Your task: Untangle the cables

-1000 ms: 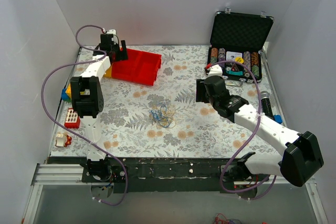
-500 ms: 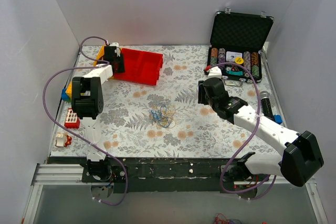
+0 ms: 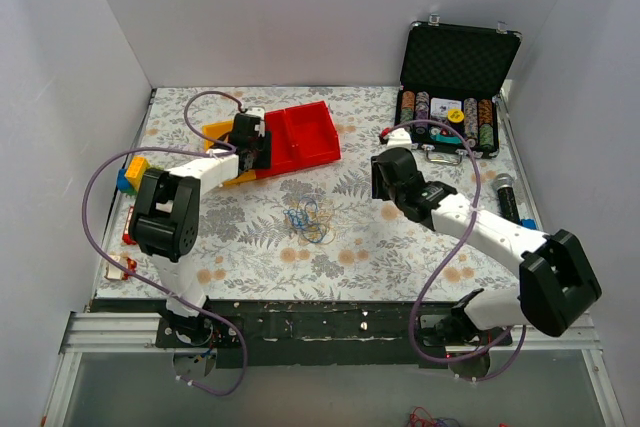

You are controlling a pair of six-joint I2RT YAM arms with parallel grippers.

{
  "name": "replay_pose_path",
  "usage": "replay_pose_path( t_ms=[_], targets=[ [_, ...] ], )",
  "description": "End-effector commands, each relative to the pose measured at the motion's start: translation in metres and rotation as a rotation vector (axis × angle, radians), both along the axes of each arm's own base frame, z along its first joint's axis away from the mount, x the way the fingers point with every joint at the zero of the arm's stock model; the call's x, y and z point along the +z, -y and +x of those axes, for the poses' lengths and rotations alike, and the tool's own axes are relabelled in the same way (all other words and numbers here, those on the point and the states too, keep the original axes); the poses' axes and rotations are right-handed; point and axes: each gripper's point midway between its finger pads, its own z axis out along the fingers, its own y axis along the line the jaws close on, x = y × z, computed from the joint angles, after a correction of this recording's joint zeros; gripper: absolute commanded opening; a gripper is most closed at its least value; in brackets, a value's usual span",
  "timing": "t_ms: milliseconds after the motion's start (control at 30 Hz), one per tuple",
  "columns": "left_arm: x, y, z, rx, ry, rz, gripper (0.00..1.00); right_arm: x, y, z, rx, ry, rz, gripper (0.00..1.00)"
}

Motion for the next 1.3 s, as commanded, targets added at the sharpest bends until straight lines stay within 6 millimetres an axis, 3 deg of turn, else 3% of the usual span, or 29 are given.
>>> replay_pose_path(
  t_ms=[0, 267, 433, 567, 667, 733, 833, 1000, 1133, 1267],
  targets=[
    [0.002, 0.012, -0.023, -0.012, -0.006, -0.027, 0.53, 0.021, -0.020, 0.028, 0.014, 0.078, 0.014, 0.48],
    [-0.006, 0.027, -0.043, -0.129, 0.003, 0.004, 0.52, 0.030, -0.039, 0.055, 0.051, 0.108, 0.006, 0.50],
    [-0.002, 0.044, -0.060, -0.223, 0.027, 0.020, 0.55, 0.029, -0.052, 0.051, 0.116, 0.110, 0.050, 0.53],
    [-0.008, 0.052, -0.069, -0.270, 0.025, 0.030, 0.55, 0.019, -0.062, 0.031, 0.200, 0.082, 0.113, 0.54],
    [-0.009, 0.054, -0.069, -0.302, 0.040, 0.057, 0.55, 0.005, -0.067, 0.001, 0.257, 0.063, 0.149, 0.55],
    [-0.009, 0.054, -0.066, -0.309, 0.053, 0.069, 0.56, -0.009, -0.061, -0.013, 0.255, 0.045, 0.132, 0.56],
    [-0.004, 0.057, -0.059, -0.303, 0.062, 0.065, 0.58, -0.013, -0.056, -0.021, 0.252, 0.033, 0.140, 0.57],
    [0.010, 0.065, -0.058, -0.272, 0.042, 0.016, 0.77, -0.005, -0.069, -0.030, 0.328, 0.047, 0.177, 0.65],
    [0.029, 0.064, -0.069, -0.290, 0.039, -0.001, 0.93, -0.004, -0.084, -0.026, 0.383, 0.064, 0.176, 0.70],
    [0.056, 0.066, -0.083, -0.359, 0.043, -0.007, 0.98, -0.005, -0.102, -0.023, 0.443, 0.057, 0.191, 0.68]
  ],
)
